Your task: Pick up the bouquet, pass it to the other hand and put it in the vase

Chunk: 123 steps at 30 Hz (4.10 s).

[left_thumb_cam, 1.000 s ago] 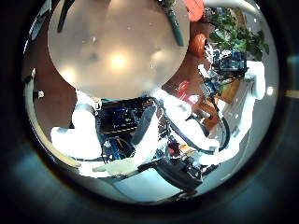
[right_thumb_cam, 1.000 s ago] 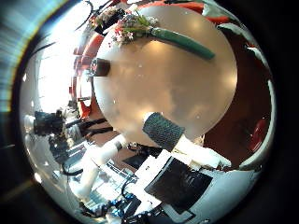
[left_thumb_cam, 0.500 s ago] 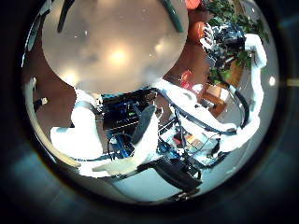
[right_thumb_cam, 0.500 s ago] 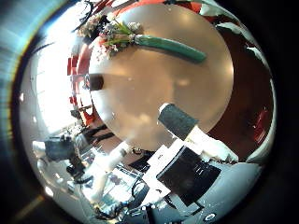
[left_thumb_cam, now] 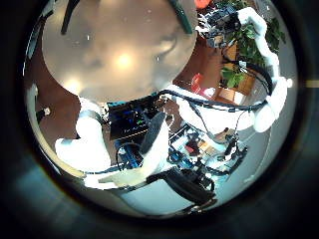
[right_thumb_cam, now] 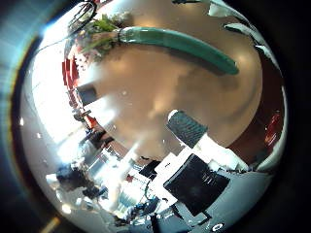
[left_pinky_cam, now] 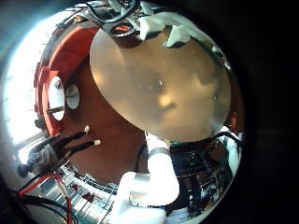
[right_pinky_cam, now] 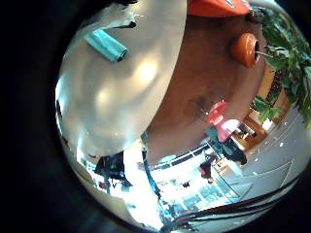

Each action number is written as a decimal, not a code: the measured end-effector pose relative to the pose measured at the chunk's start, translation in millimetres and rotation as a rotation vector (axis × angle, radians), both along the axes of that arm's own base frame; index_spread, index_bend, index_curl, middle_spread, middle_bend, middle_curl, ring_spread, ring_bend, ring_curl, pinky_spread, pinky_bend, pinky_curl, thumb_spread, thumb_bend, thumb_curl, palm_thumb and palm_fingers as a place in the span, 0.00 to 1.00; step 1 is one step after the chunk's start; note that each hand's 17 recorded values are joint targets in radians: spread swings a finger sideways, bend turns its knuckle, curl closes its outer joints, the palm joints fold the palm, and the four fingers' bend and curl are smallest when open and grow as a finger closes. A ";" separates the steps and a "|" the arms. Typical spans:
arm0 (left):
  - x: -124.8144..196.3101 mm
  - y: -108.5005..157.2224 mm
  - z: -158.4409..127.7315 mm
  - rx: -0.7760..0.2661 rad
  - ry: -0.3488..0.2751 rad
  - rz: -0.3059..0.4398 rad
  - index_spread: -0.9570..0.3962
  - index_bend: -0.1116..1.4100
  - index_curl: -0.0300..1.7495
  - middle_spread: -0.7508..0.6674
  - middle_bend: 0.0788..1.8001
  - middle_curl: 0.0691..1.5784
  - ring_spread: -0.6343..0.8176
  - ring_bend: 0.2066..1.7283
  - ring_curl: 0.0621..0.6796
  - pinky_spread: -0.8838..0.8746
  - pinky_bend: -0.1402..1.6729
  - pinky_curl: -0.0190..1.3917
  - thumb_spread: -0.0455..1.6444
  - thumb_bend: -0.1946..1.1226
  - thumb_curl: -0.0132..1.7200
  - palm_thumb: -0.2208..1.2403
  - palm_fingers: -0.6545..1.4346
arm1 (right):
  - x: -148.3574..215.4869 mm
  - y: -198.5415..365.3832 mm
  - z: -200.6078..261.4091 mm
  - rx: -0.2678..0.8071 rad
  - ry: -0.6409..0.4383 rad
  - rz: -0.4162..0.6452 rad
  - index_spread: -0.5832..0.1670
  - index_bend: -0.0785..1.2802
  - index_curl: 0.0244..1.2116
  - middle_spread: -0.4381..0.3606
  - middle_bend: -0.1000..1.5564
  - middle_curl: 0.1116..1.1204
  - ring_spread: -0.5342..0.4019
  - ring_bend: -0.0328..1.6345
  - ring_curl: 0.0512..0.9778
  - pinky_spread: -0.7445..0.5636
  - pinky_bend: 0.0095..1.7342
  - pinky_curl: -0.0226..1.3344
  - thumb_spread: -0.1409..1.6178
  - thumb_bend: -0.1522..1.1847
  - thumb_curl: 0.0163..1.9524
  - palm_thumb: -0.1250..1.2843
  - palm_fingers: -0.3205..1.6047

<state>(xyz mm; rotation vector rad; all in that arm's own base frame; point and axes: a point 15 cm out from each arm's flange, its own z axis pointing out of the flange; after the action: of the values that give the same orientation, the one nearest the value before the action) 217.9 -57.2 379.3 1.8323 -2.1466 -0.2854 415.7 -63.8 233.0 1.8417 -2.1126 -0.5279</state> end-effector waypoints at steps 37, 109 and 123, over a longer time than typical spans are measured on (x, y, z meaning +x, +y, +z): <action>0.2 1.0 1.3 -0.019 -0.009 0.039 0.67 0.19 0.24 0.72 0.06 0.16 0.75 0.21 0.18 0.78 0.20 0.24 0.72 0.13 0.17 0.27 0.43 | 43.4 26.4 -68.8 -0.047 -0.003 0.029 0.15 0.44 0.50 0.18 0.58 0.59 0.28 0.76 0.46 0.28 0.77 0.16 0.62 0.11 0.25 0.71 0.81; 64.8 -50.0 43.3 -0.545 -0.153 0.126 0.73 0.20 0.26 0.67 0.10 0.22 0.66 0.30 0.13 0.70 0.21 0.25 0.71 0.14 0.18 0.30 0.50 | -51.6 49.9 16.2 0.189 -0.145 -0.086 0.36 0.42 0.57 0.39 0.58 0.52 0.42 0.69 0.49 0.47 0.52 0.31 0.67 0.09 0.31 0.56 0.25; 53.0 -38.1 43.8 -0.470 -0.162 0.088 0.73 0.19 0.26 0.68 0.09 0.22 0.68 0.29 0.12 0.70 0.20 0.25 0.71 0.13 0.18 0.31 0.50 | -29.4 55.4 -43.5 0.007 -0.075 -0.064 0.45 0.35 0.48 0.47 0.51 0.45 0.46 0.63 0.44 0.61 0.43 0.24 0.67 0.10 0.26 0.55 0.26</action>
<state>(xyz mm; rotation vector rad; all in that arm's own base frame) 270.9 -95.3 423.1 1.7058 -2.0027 0.3703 386.3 -8.4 189.4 1.8302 -2.2277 -0.4891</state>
